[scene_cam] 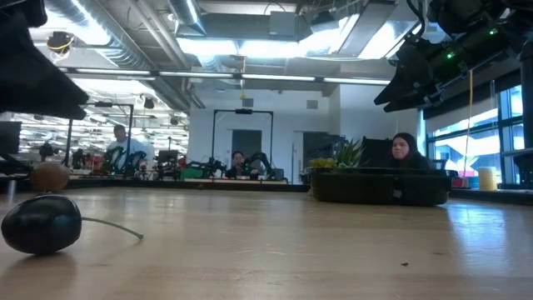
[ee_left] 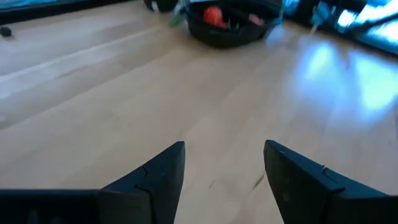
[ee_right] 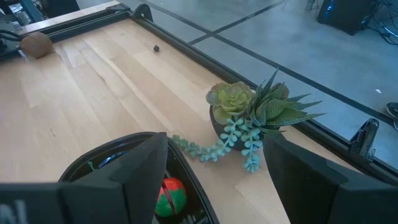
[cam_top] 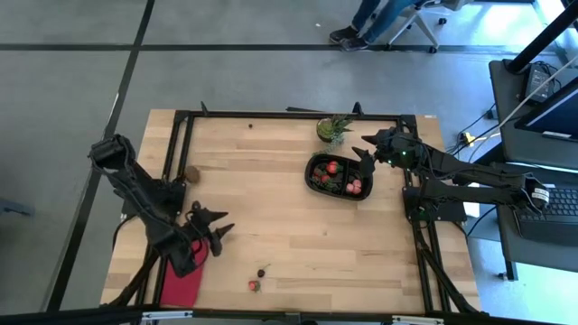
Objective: Pick and placing Produce into tupperware
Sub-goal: Put the blueberry into the of the black bin
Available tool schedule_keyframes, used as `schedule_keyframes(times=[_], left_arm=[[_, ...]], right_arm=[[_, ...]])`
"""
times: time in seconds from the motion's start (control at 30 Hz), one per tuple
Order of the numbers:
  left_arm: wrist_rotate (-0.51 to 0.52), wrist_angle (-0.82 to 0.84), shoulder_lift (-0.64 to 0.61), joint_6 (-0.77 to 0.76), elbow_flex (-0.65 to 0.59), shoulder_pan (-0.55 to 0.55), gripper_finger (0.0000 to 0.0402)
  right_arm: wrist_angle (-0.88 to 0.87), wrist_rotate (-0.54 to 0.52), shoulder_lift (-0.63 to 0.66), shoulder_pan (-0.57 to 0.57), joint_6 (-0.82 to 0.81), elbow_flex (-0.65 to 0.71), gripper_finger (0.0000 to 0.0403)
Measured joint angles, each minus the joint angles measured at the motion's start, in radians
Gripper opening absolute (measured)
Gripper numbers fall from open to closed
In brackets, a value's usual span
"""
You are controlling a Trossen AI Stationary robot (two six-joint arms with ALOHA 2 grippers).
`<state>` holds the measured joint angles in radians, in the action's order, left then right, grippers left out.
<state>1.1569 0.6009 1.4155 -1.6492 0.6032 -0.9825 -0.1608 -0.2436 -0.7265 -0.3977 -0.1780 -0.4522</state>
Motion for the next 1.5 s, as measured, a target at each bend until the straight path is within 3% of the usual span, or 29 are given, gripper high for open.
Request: schedule_keyframes(times=[0.27,0.8,1.23,1.5], left_arm=[[0.158,-0.088,0.000,-0.031,-0.072,0.028,0.0209],[0.163,-0.129,0.000,0.036,-0.117,0.048,0.0209],[0.051,-0.143,0.000,0.037,-0.121,0.048,0.0209],[-0.123,-0.146,0.000,0.038,-0.158,0.048,0.0209]], right_arm=[[0.001,0.000,-0.019,0.000,0.000,0.000,0.0268],[0.108,0.000,-0.191,0.000,0.005,0.000,0.0268],[0.209,0.000,-0.195,0.000,0.029,0.000,0.0268],[0.212,0.000,-0.195,0.000,0.026,0.000,0.0268]])
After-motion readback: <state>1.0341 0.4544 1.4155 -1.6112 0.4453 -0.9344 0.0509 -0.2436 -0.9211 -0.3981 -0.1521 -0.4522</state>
